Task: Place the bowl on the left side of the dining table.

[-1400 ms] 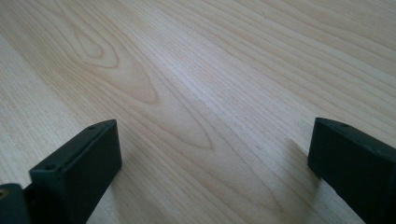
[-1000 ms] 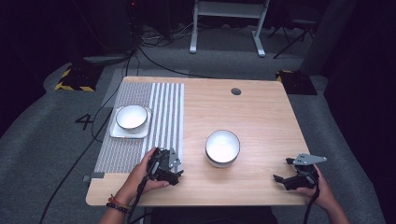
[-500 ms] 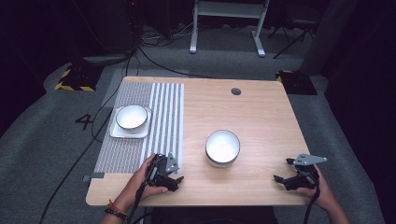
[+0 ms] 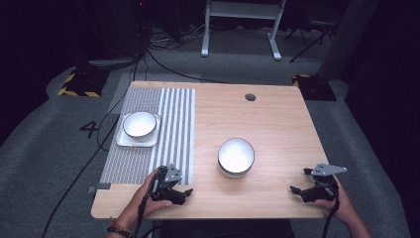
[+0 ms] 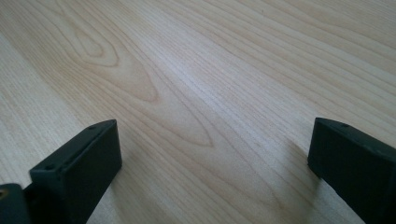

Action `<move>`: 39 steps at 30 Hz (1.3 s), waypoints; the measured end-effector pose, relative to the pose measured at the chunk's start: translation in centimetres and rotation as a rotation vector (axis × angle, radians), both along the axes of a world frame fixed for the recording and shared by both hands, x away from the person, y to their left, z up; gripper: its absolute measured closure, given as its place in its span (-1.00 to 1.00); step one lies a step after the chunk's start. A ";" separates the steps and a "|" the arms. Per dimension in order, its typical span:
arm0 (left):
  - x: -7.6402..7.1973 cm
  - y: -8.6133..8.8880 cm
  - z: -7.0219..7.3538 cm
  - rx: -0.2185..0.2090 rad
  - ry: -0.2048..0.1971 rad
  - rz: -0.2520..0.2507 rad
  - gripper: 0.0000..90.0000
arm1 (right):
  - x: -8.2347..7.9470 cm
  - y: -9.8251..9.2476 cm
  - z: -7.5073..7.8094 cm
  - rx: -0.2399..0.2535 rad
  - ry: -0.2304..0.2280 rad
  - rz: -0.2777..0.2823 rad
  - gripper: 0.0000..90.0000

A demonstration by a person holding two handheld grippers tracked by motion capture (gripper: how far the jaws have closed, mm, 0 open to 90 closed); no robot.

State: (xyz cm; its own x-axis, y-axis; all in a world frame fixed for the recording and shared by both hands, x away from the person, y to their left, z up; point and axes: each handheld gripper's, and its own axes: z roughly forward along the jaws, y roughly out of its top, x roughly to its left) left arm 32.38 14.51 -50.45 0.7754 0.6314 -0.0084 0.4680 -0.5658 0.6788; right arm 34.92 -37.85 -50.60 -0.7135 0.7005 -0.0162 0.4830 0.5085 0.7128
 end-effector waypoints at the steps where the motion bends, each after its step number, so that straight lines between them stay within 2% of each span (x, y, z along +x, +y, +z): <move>1: 0.0 0.0 0.0 0.000 0.001 0.002 -0.64 | 0.0 0.0 0.0 0.000 0.001 -0.001 -0.94; 8: 0.0 0.0 0.0 -0.005 0.011 0.004 -0.65 | 0.0 0.0 0.0 0.000 0.001 -0.001 -0.94; 39: 0.0 0.0 0.0 -0.002 0.004 -0.001 -0.65 | 0.1 0.0 0.0 -0.001 -0.003 0.004 -0.94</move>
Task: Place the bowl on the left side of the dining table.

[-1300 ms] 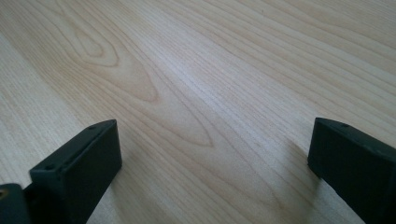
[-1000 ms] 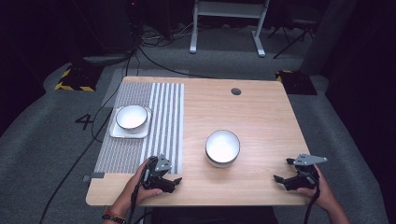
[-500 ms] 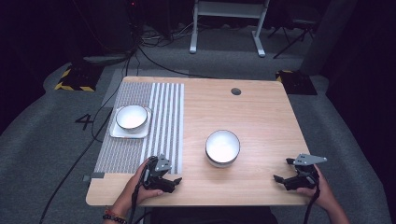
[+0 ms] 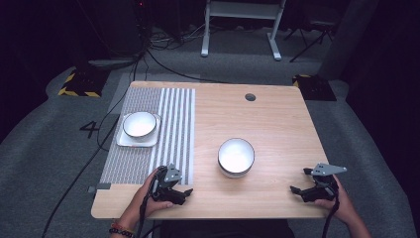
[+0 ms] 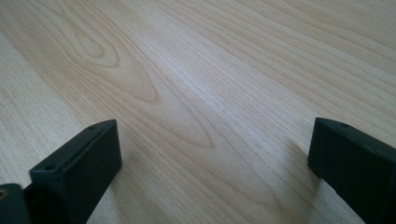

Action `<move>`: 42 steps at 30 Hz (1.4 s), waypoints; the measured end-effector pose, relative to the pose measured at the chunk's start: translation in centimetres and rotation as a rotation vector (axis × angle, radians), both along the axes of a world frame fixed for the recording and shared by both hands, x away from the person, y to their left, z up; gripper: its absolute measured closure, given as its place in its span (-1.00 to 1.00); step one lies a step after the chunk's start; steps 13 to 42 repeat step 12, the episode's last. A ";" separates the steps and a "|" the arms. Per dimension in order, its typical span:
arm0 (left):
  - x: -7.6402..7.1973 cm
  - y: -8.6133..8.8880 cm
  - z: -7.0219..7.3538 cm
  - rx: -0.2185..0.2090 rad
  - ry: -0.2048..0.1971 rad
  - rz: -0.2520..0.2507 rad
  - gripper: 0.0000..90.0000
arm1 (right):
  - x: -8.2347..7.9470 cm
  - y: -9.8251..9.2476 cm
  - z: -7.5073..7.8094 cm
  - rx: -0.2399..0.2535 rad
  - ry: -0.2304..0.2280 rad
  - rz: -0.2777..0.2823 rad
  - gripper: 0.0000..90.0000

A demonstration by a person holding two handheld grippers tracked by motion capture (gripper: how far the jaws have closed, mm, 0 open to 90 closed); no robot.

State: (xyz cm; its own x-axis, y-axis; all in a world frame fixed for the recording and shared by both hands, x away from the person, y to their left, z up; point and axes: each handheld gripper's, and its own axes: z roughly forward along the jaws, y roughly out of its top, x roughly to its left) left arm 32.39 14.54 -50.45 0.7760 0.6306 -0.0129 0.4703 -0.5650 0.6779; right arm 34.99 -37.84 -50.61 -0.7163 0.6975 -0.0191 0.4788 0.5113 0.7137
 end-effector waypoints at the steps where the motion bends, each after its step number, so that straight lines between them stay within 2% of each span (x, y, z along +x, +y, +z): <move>1: 0.0 0.0 0.0 -0.001 0.002 0.000 -0.65 | 0.0 0.0 0.0 0.000 0.001 0.000 -0.94; 42: 0.1 0.0 0.0 0.000 0.000 -0.007 -0.65 | 0.0 0.0 0.0 0.000 0.000 0.000 -0.94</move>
